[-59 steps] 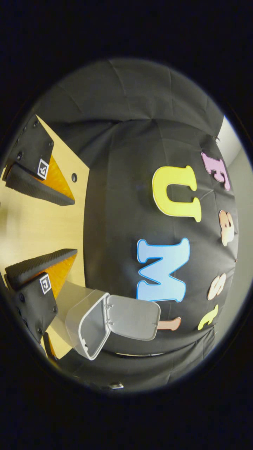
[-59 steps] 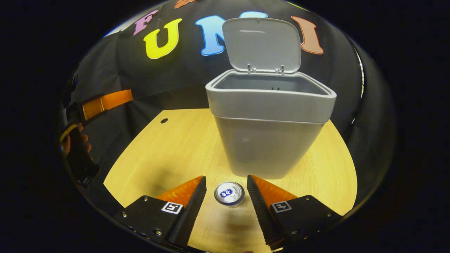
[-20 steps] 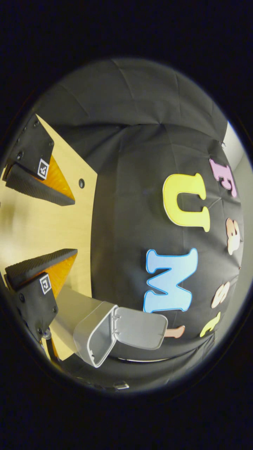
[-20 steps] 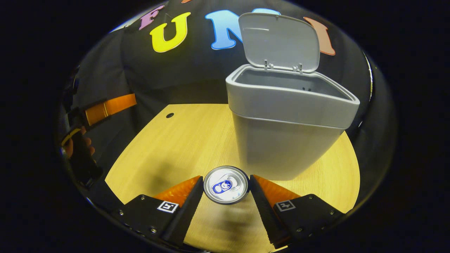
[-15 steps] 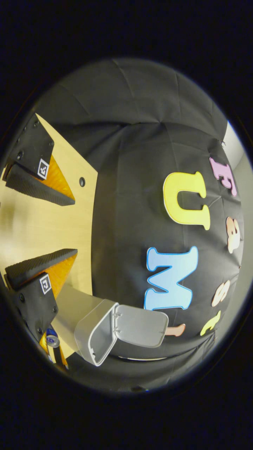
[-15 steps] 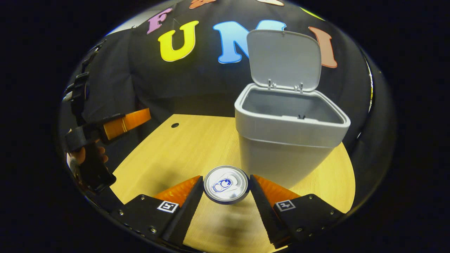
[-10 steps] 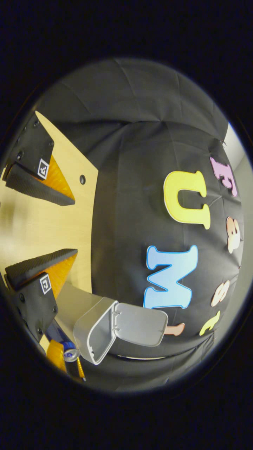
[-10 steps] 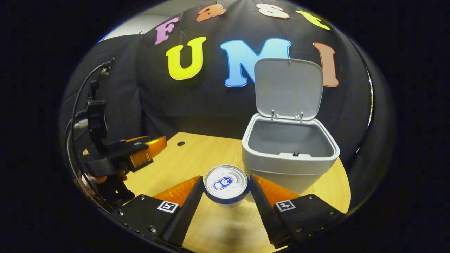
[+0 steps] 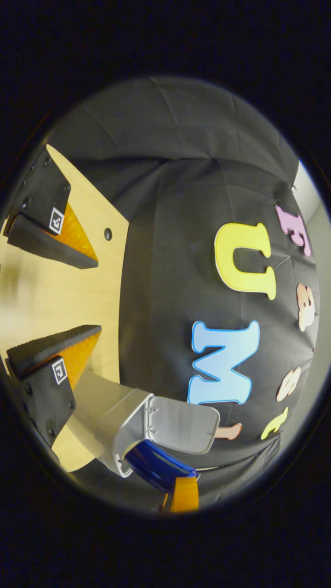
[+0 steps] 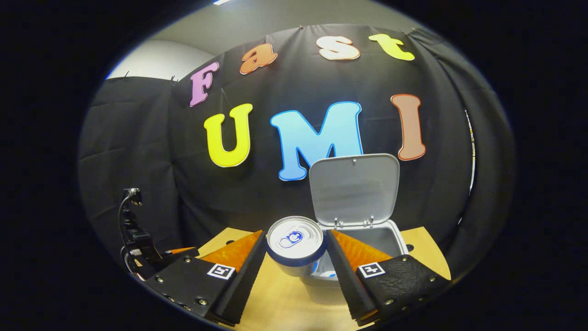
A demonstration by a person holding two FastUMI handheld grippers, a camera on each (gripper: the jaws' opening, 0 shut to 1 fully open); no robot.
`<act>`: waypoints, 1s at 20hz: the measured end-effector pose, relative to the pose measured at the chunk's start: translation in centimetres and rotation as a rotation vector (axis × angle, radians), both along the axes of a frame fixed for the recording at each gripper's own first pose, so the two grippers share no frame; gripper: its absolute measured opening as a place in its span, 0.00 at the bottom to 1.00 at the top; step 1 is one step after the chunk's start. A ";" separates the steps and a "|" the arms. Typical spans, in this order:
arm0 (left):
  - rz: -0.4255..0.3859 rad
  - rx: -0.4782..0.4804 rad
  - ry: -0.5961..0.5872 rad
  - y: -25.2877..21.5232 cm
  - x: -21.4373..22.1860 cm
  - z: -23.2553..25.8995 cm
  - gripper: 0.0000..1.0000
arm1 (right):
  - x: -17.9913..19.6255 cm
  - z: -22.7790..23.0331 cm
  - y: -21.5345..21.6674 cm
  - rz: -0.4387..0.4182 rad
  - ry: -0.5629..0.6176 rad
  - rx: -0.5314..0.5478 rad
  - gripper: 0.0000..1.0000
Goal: Press the lid of the desktop garbage bin to open it, pick up the crumpled paper on the desktop and throw it into the bin, then pick up the pop can on the desktop and drop it into the bin, and finally close the garbage bin lid.
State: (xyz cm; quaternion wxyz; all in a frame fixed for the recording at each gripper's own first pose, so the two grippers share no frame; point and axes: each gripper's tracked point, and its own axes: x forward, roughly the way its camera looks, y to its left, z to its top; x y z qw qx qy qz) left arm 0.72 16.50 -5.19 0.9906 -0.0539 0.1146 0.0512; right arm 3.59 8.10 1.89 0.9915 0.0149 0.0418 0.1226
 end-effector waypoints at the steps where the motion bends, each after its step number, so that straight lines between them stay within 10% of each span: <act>1: 0.001 0.000 0.001 0.0 0.0 0.0 0.82 | 0.5 -0.1 -0.6 -0.014 -0.004 -0.012 0.83; 20: 0.045 0.023 0.047 1.2 0.3 -1.4 0.85 | 7.1 -12.2 -9.3 -0.207 0.216 -0.109 0.83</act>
